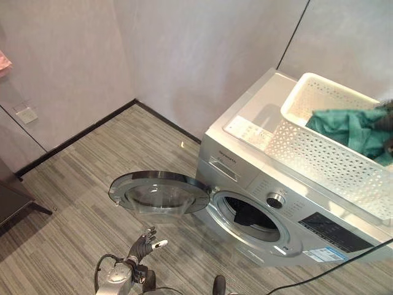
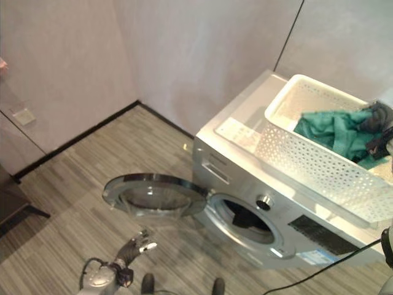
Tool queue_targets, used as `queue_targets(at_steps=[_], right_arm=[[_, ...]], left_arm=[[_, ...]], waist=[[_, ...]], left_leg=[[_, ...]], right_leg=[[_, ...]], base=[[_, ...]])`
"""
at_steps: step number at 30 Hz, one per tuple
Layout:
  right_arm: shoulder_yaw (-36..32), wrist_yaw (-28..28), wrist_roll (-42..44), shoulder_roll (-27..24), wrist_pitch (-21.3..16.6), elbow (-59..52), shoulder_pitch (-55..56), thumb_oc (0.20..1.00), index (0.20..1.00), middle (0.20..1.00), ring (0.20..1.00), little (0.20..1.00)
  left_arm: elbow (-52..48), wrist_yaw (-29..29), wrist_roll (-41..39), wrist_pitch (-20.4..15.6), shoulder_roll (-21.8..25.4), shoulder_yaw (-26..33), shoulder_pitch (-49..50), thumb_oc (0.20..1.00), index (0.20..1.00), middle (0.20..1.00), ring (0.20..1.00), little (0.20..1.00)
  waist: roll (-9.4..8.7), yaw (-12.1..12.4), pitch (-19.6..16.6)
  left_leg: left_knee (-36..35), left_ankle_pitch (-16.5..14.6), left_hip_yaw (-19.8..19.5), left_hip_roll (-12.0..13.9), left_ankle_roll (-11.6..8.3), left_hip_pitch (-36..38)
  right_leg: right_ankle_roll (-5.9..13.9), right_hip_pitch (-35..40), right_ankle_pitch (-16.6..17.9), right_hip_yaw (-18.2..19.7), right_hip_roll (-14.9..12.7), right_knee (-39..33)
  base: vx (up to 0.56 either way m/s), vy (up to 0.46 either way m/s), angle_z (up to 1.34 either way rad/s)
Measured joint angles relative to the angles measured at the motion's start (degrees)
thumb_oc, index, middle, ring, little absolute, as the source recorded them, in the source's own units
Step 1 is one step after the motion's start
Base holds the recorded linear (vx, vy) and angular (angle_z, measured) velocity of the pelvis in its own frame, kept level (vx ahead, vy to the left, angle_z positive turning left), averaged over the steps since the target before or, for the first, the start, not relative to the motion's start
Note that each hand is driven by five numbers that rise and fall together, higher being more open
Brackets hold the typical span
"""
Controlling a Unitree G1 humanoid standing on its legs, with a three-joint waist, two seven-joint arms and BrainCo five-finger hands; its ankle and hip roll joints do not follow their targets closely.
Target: Grab the laundry basket,head to the washer,open it,put in the laundry and shut it.
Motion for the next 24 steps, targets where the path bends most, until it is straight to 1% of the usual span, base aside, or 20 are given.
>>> queue_targets(at_steps=[1, 2, 4, 7, 10, 13, 14, 16, 18, 20, 21, 22, 23, 24], right_arm=[[-2.94, -2.99, -1.64, -0.01, -0.09, -2.98, 0.03, 0.200, 0.200, 0.200, 0.200, 0.200], [-5.00, -6.62, -3.16, -0.10, -1.10, -4.62, -0.05, 0.200, 0.200, 0.200, 0.200, 0.200], [-9.28, -12.36, -6.09, -0.70, -0.89, -8.50, 0.88, 0.200, 0.200, 0.200, 0.200, 0.200], [-11.41, -16.53, -8.41, -2.42, -0.41, -9.99, 0.90, 0.200, 0.200, 0.200, 0.200, 0.200], [-16.30, -21.06, -12.08, -4.06, 0.27, -14.89, 3.78, 0.200, 0.200, 0.200, 0.200, 0.200], [-19.15, -23.14, -14.20, -4.32, 0.47, -17.51, 6.50, 0.200, 0.200, 0.200, 0.200, 0.200], [-21.94, -24.63, -14.57, -4.47, 0.58, -19.54, 8.33, 0.200, 0.200, 0.200, 0.200, 0.200], [-23.64, -25.70, -15.51, -4.94, 0.72, -21.45, 9.40, 0.200, 0.200, 0.200, 0.200, 0.200], [-27.46, -26.22, -16.59, -6.12, 0.94, -25.44, 12.28, 0.200, 0.200, 0.200, 0.200, 0.200], [-29.93, -27.63, -16.88, -6.94, 0.83, -28.31, 12.69, 0.200, 0.200, 0.200, 0.200, 0.200], [-30.70, -28.17, -16.80, -8.27, 0.51, -28.47, 12.69, 0.200, 0.200, 0.200, 0.200, 0.200], [-31.05, -28.17, -16.78, -9.65, 0.49, -28.44, 12.68, 0.200, 0.200, 0.200, 0.200, 0.200], [-31.53, -28.21, -16.78, -10.58, 0.34, -28.47, 12.67, 0.200, 0.200, 0.200, 0.200, 0.200], [-32.12, -28.10, -16.78, -12.70, 0.25, -28.23, 12.90, 0.200, 0.200, 0.200, 0.200, 0.200]], left_arm=[[-0.21, 0.20, 0.18, -0.01, 0.00, 0.03, 0.03, 1.000, 1.000, 1.000, 1.000, 1.000], [-0.20, 0.40, 0.96, -0.04, 0.03, 0.15, 0.07, 1.000, 1.000, 1.000, 1.000, 1.000], [-0.09, 1.50, 1.71, -0.06, -0.11, 0.89, 0.37, 1.000, 1.000, 1.000, 1.000, 1.000], [-0.10, 2.35, 2.02, -0.07, -0.02, 1.79, 1.03, 1.000, 1.000, 1.000, 1.000, 1.000], [-0.14, 2.54, 2.27, -0.09, -0.24, 1.82, 2.01, 1.000, 1.000, 1.000, 1.000, 1.000], [-0.12, 2.63, 2.89, -0.12, -0.57, 2.07, 2.35, 1.000, 1.000, 1.000, 1.000, 1.000], [-0.12, 2.98, 3.91, -0.17, -0.98, 2.30, 2.26, 1.000, 1.000, 1.000, 1.000, 1.000], [-0.07, 3.48, 3.95, -0.18, -1.64, 2.33, 2.27, 1.000, 1.000, 1.000, 1.000, 1.000], [-0.05, 3.54, 4.28, -0.34, -2.29, 2.59, 2.14, 1.000, 1.000, 1.000, 1.000, 1.000], [-0.03, 3.56, 4.29, -0.39, -2.31, 3.59, 2.15, 1.000, 1.000, 1.000, 1.000, 1.000], [-0.04, 3.61, 4.23, -0.43, -2.25, 3.86, 1.74, 1.000, 1.000, 1.000, 1.000, 1.000], [-0.03, 3.70, 4.20, -0.43, -2.24, 3.83, 1.38, 1.000, 1.000, 1.000, 1.000, 1.000], [-0.02, 3.73, 4.15, -0.49, -2.23, 3.76, 1.11, 1.000, 1.000, 1.000, 1.000, 1.000], [0.51, 3.72, 4.10, -0.49, -2.22, 3.38, 0.20, 1.000, 1.000, 1.000, 1.000, 1.000]], waist=[[0.27, -0.07, -0.16], [0.39, 0.05, -0.22], [0.64, 0.23, -0.38], [0.97, 0.41, -0.58], [1.77, 0.36, -1.06], [2.03, 0.24, -1.19], [2.18, 0.21, -1.22], [2.45, 0.12, -1.27], [2.41, -0.21, -1.25], [2.15, -0.49, -0.99], [1.52, -0.84, -0.60], [1.58, -0.87, -0.59], [1.31, -1.07, -0.40], [0.60, -1.24, 0.19]], left_leg=[[-0.18, -0.01, 0.04, -0.01, 0.01, 0.13], [-0.17, -0.03, 0.08, 0.03, 0.04, 0.66], [-0.18, -0.30, -0.21, 0.00, 0.47, 0.89], [-0.16, -0.32, -0.32, -0.08, 0.50, 0.81], [0.05, -0.26, -0.35, -0.19, 0.44, 1.08], [0.05, -0.25, -0.32, -0.11, 0.38, 1.65], [0.07, -0.25, -0.32, -0.06, 0.39, 1.64], [0.06, -0.27, -0.31, -0.05, 0.42, 1.64], [0.10, -0.14, -0.57, 0.02, 0.21, 1.57], [0.09, -0.08, -0.69, -0.04, 0.06, 1.56], [0.09, -0.07, -1.16, 0.03, -0.04, 1.55], [0.08, -0.07, -2.32, 0.02, -0.05, 1.44], [0.13, -0.21, -2.65, 0.06, -0.14, 1.44], [1.08, -0.96, -4.15, -0.52, 0.09, 1.23]], right_leg=[[0.00, 0.08, 0.01, 0.07, -0.02, 0.01], [0.01, 0.55, -0.01, 0.10, -0.01, -0.12], [0.04, 1.06, -0.25, -0.16, 0.00, -0.40], [0.01, 1.07, -0.22, -0.26, -0.07, -0.28], [0.05, 1.40, -0.25, -0.30, -0.11, -0.07], [0.05, 1.94, -0.41, -0.29, -0.01, -0.10], [0.04, 1.92, -0.41, -0.28, 0.08, -0.12], [0.04, 1.92, -0.41, -0.28, 0.07, -0.08], [0.04, 1.82, -0.43, -0.22, 0.17, -0.06], [-0.01, 1.82, -0.54, -0.10, 0.43, -0.22], [-0.10, 1.84, -0.51, -0.12, 0.43, -0.22], [-0.11, 1.81, -0.51, -0.17, 0.43, -0.05], [-0.14, 1.78, -0.33, -0.22, 0.20, -0.01], [-0.04, 1.85, -0.52, -0.27, -0.61, 0.10]], base=[[0.00, 0.000, 0.00], [0.00, 0.000, 0.00], [-0.01, 0.019, 0.07], [0.00, 0.006, 0.02], [0.00, 0.000, 0.00], [0.00, 0.000, 0.00], [0.00, 0.000, 0.00], [-0.06, 0.012, 0.00], [-0.08, 0.005, 0.00], [-0.05, 0.074, -0.01], [-0.08, 0.205, 0.04], [-0.02, 0.140, 0.04], [-0.05, 0.293, 0.01], [0.03, 0.168, -0.04]])
